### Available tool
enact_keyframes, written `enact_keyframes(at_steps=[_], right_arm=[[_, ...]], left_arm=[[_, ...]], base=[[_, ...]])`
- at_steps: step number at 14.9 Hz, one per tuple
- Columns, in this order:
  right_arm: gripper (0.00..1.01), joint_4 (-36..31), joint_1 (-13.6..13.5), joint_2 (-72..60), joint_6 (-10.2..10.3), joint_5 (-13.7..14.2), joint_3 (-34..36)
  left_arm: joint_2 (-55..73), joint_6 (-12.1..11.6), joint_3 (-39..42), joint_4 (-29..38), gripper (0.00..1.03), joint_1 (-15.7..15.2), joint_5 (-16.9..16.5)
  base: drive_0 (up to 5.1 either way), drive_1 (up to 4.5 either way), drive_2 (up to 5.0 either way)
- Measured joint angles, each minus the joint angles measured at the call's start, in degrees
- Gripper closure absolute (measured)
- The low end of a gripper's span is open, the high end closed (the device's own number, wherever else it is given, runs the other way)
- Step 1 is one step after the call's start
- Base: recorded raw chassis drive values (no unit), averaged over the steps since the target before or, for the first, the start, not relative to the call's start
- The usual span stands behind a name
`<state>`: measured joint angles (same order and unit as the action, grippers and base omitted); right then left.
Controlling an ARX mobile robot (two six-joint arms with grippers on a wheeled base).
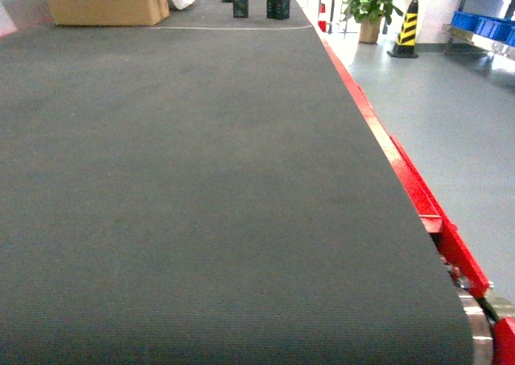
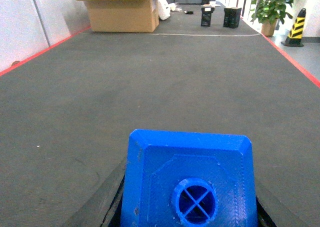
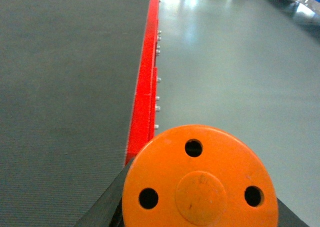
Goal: Sort blue parts and orange caps into right shelf containers
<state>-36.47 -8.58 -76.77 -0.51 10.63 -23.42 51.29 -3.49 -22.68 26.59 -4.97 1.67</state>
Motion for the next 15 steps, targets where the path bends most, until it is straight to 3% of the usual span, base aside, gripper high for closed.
enact_keyframes(at_steps=[15], right_arm=[[0.56,-0.13,-0.02,0.00,-0.02,-0.09,0.00]], left_arm=[[0.00,-0.02,0.00,0.02,0.58,0.00,0.00]], base=[[4.8,-3.33,-1.4]])
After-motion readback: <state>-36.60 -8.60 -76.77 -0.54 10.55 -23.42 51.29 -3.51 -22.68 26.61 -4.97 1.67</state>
